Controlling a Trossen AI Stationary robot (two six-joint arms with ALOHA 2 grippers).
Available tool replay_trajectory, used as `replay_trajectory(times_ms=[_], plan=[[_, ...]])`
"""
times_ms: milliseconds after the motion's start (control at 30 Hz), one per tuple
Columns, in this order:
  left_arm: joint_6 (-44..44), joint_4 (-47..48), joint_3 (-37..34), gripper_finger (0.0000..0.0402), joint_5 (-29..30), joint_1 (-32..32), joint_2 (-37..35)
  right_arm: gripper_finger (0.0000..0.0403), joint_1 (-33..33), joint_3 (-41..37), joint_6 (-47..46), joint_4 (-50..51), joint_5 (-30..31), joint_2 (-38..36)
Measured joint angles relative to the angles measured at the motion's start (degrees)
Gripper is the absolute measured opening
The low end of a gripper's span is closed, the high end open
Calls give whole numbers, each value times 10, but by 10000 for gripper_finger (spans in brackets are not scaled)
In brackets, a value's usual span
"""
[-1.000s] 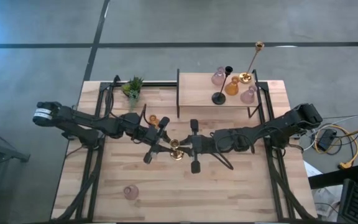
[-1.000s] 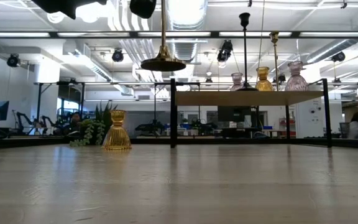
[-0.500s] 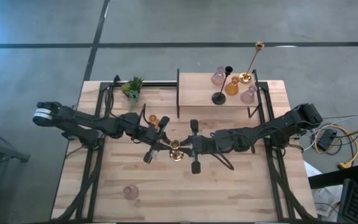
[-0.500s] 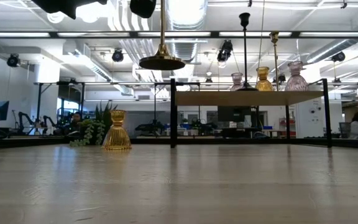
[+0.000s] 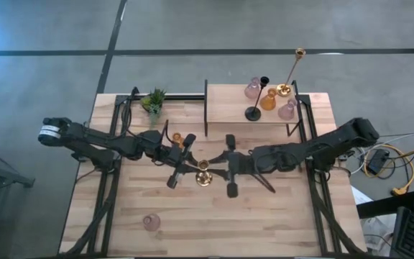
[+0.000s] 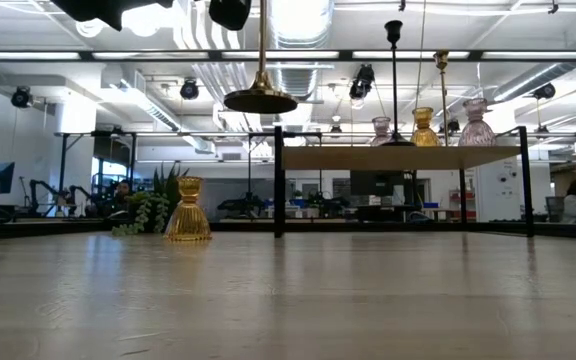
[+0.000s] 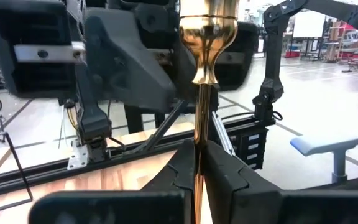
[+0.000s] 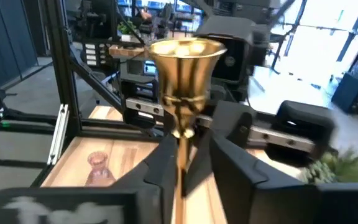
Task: Pick & Place candle stick holders
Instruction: Put the gold candle holder on the shelf
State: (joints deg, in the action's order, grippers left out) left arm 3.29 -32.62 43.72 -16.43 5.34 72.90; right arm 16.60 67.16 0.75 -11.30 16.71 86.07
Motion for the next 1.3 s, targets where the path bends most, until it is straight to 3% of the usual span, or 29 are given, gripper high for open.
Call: replay_trajectory(times_ms=[167,267,400,633,933,1300], plan=[[5,3,1,16,20,-2,0,141,0,0,-50,124,0,-63],[17,2,10,16,74,-8,0,159,0,-1,-113,205,3,-102],[23,17,36,16,130,-40,5,164,6,-31,-167,244,60,-150],[33,60,114,16,126,-123,52,144,23,-131,-261,274,134,-237],[44,58,198,16,110,-212,96,114,45,-232,-306,296,133,-356],[13,60,290,16,80,-316,188,81,77,-246,-304,420,115,-460]])
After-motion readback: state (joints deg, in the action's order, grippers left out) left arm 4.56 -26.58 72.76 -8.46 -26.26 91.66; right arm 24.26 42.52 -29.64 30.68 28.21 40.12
